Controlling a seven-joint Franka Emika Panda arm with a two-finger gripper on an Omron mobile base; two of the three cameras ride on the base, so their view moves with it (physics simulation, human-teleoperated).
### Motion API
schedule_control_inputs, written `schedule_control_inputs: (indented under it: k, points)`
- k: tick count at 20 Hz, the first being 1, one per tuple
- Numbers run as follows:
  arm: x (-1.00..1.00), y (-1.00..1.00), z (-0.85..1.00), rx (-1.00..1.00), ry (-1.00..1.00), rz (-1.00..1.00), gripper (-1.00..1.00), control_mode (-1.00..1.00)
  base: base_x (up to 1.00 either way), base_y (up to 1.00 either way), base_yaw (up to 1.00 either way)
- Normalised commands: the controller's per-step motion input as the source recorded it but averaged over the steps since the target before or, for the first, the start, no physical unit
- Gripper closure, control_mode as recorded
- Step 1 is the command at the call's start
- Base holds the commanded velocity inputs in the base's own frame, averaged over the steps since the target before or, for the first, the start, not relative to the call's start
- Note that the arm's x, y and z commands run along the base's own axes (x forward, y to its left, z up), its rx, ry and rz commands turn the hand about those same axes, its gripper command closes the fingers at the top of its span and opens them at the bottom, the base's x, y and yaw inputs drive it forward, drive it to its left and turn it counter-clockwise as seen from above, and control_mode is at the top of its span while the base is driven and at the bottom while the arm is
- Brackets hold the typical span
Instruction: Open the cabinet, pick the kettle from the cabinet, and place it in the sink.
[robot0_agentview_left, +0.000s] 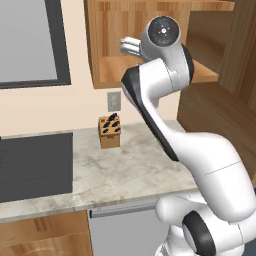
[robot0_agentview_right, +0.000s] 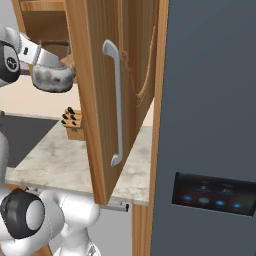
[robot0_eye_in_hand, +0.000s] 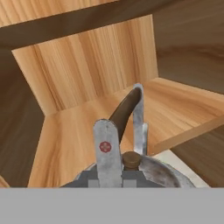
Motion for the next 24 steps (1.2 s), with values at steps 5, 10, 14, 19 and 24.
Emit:
schedule_control_inputs:
  k: [5, 10, 14, 19, 24]
  points:
    - [-0.52, 0.07, 0.00, 0.03, 0.00, -0.02, 1.00, -1.00, 0.00, 0.00, 0.00]
    - [-0.51, 0.07, 0.00, 0.03, 0.00, -0.03, 1.00, -1.00, 0.00, 0.00, 0.00]
    - [-0.48, 0.05, -0.01, 0.01, 0.00, -0.03, 1.00, -1.00, 0.00, 0.00, 0.00]
    - [-0.28, 0.00, -0.13, 0.00, 0.00, 0.00, 1.00, -1.00, 0.00, 0.00, 0.00]
    - [-0.26, 0.00, -0.19, 0.00, 0.00, 0.00, 1.00, -1.00, 0.00, 0.00, 0.00]
